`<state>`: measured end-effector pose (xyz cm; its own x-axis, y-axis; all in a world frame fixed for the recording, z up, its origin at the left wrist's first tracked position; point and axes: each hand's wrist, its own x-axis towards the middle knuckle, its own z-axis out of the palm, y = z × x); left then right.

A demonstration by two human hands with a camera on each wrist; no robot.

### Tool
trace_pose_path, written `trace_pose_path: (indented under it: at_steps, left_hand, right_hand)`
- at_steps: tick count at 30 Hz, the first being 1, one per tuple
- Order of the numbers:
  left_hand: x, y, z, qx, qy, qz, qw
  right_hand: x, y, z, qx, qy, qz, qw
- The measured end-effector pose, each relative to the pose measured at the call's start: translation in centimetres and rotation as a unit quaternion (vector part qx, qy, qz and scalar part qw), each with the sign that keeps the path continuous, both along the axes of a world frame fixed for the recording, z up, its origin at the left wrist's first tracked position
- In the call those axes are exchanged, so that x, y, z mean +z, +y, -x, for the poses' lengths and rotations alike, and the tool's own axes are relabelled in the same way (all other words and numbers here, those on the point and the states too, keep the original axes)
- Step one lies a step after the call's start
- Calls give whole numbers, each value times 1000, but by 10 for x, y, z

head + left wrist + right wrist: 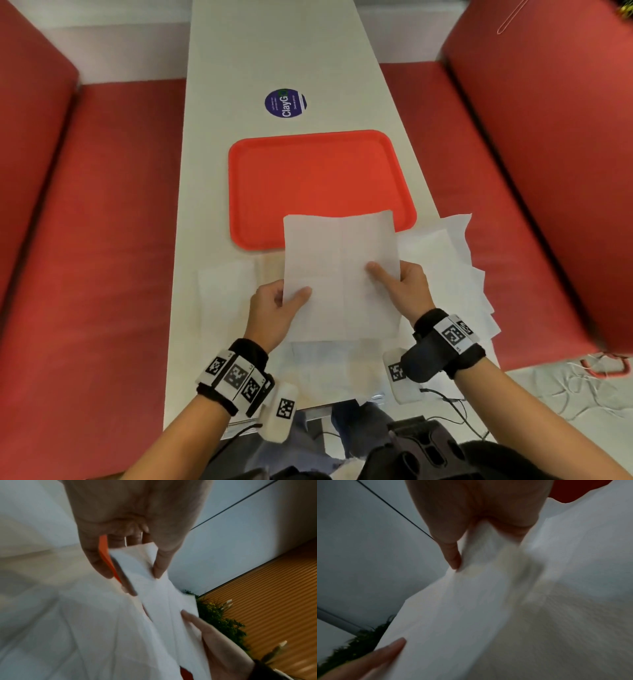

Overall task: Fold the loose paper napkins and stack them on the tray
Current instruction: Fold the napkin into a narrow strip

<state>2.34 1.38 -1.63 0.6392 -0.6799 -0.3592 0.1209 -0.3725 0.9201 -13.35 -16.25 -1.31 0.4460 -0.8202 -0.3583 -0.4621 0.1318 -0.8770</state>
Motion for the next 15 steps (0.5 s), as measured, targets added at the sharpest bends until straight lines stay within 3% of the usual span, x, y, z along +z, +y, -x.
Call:
trace_pose_path:
  at_steps: [5, 12, 15]
  left_hand:
    - [2, 7, -11, -35, -43, -26, 998]
    - [15, 7, -14, -115, -37, 68, 990]
    - [26, 12, -14, -102, 27, 75, 992]
  right_hand:
    - [-9, 9, -4, 27, 61, 33, 997]
    - [8, 39, -36, 94, -9, 36, 995]
    - [12, 54, -51, 115, -49, 25, 992]
